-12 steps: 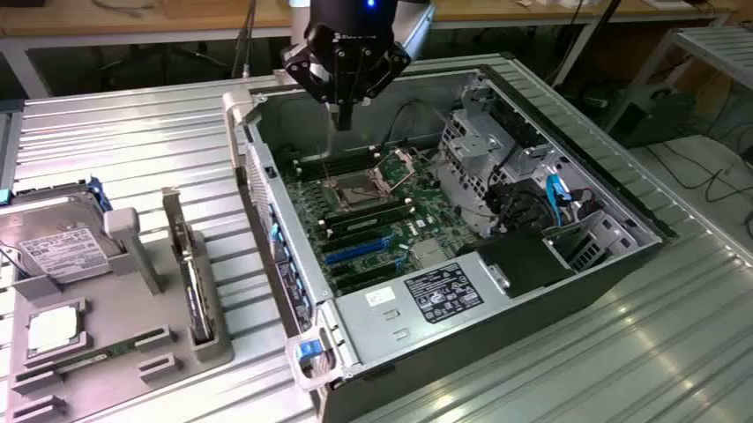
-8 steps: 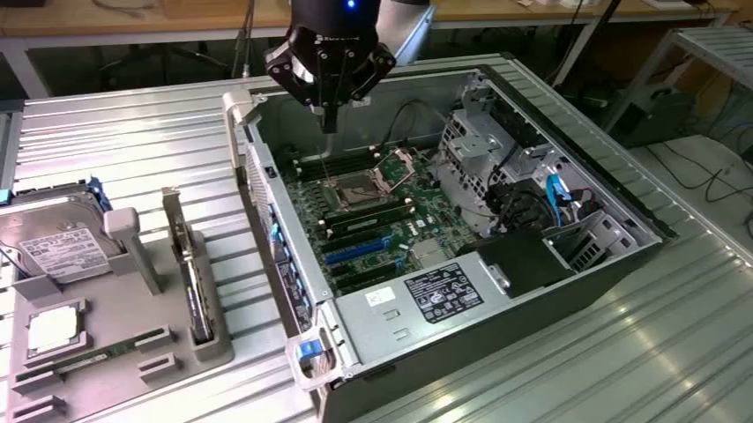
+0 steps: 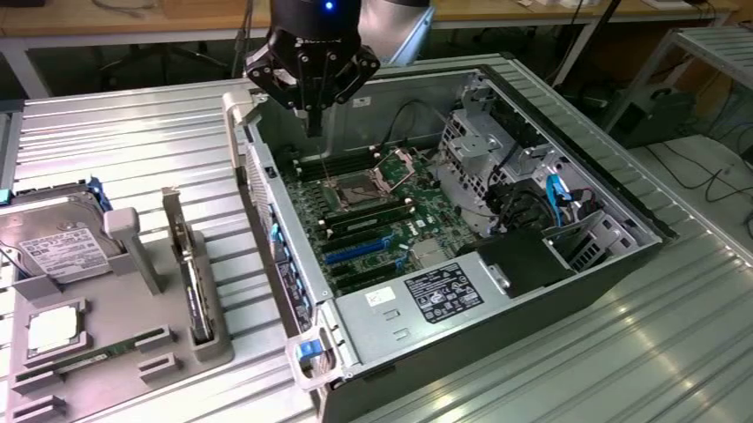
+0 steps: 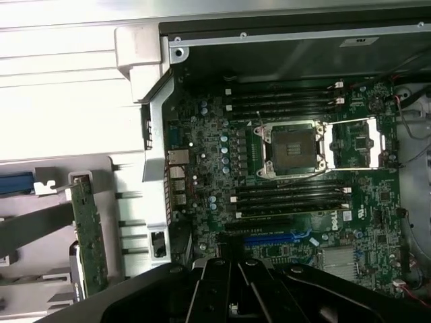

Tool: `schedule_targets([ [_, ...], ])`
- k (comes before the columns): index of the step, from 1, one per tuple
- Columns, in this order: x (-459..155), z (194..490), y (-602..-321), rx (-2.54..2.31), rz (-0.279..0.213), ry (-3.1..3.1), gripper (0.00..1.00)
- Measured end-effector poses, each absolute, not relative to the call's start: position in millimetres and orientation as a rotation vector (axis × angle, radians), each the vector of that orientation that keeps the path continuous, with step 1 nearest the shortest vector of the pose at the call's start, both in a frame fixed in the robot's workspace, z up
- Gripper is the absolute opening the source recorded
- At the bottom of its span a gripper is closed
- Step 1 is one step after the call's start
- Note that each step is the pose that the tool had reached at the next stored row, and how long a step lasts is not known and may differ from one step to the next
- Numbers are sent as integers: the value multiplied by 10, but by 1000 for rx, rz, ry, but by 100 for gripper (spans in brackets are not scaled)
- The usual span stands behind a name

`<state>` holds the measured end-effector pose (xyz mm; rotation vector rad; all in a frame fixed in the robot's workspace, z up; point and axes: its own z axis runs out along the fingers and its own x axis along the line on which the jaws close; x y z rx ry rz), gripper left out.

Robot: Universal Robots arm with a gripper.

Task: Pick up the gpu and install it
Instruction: 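Reach for the gpu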

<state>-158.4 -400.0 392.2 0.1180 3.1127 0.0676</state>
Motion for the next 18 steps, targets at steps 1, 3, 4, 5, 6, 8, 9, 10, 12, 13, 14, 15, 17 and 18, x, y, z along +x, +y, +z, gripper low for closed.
schedule_targets([
  [1,-1596,3921,-4001,117,68,3113,11],
  [3,-1618,3920,-4001,103,68,3113,11],
  [4,-1624,3919,-4001,91,68,3114,11],
  [5,-1631,3918,-4001,73,68,3115,11],
  [6,-1637,3918,-4001,58,68,3115,11],
  [8,-1649,3916,-4001,33,69,3116,11],
  [9,-1663,3916,-4001,25,69,3116,11],
  [10,-1680,3916,-4001,21,69,3116,11],
  [12,-1711,3915,-4002,13,69,3116,11],
  [13,-1726,3914,-4002,8,69,3116,11],
  [14,-1741,3914,-4003,4,69,3116,11],
  [15,-1759,3913,-4003,-1,69,3117,11],
  [17,-1793,3912,-4005,-7,69,3117,11],
  [18,-1811,3912,-4007,-10,69,3117,11],
])
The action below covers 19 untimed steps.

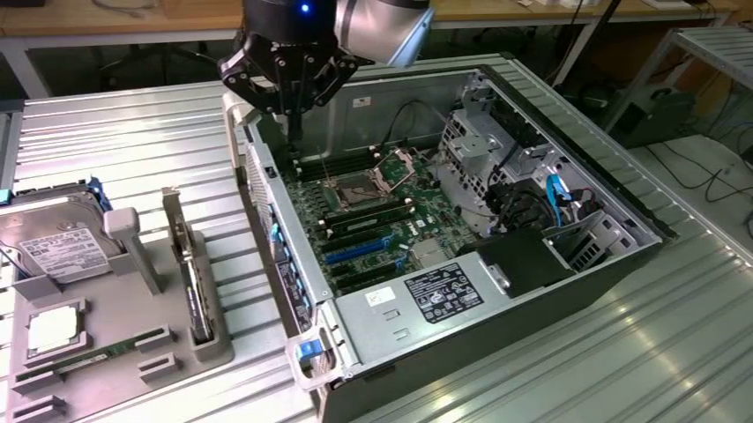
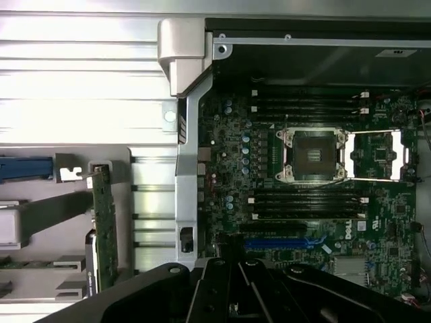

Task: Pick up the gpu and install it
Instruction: 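Reach for the gpu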

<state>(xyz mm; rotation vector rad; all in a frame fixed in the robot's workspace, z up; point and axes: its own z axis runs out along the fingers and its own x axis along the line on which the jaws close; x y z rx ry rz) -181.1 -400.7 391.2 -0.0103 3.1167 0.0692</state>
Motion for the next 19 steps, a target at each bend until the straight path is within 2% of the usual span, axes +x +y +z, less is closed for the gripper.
schedule_targets([
  [19,-2114,3900,-4093,-63,70,3117,11],
])
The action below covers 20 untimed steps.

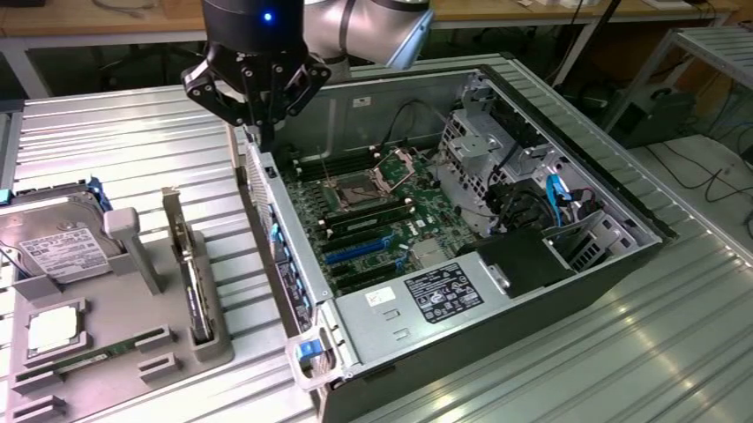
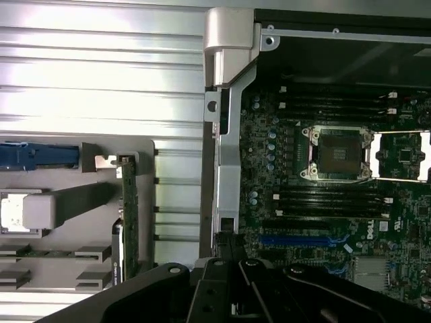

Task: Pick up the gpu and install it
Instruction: 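Reach for the gpu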

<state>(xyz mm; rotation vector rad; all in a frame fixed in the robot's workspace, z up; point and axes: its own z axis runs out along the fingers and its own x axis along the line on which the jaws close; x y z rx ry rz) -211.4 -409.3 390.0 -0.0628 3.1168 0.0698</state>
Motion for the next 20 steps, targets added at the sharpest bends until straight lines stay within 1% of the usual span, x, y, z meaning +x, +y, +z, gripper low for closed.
schedule_targets([
  [20,-2446,3883,-4219,-82,70,3117,11],
])
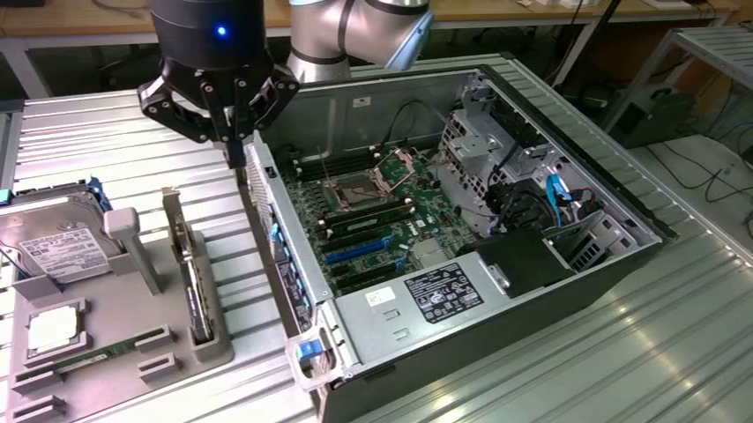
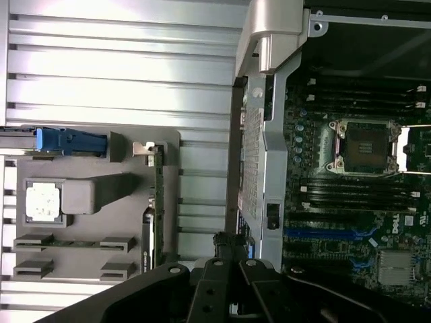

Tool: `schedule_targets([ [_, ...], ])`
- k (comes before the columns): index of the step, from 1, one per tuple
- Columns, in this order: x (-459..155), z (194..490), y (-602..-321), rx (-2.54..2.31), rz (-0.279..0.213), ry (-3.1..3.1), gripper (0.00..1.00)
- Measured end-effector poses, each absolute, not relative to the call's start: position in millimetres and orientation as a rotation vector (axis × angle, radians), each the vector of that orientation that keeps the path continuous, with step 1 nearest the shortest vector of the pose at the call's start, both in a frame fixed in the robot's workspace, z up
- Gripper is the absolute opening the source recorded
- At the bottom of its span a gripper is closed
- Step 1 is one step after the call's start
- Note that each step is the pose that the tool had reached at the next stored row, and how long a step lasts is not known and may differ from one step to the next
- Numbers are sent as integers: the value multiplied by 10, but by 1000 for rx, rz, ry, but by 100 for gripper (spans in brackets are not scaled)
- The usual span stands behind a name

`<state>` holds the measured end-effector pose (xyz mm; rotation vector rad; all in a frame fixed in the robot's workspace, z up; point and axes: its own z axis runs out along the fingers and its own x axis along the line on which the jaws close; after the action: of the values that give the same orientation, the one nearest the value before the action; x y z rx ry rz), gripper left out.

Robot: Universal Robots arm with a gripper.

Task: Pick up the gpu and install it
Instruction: 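Reach for the gpu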

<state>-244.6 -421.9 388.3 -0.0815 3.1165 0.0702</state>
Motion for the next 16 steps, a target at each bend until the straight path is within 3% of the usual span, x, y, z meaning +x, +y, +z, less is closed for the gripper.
schedule_targets([
  [16,-2701,3870,-4313,-91,70,3116,11],
])
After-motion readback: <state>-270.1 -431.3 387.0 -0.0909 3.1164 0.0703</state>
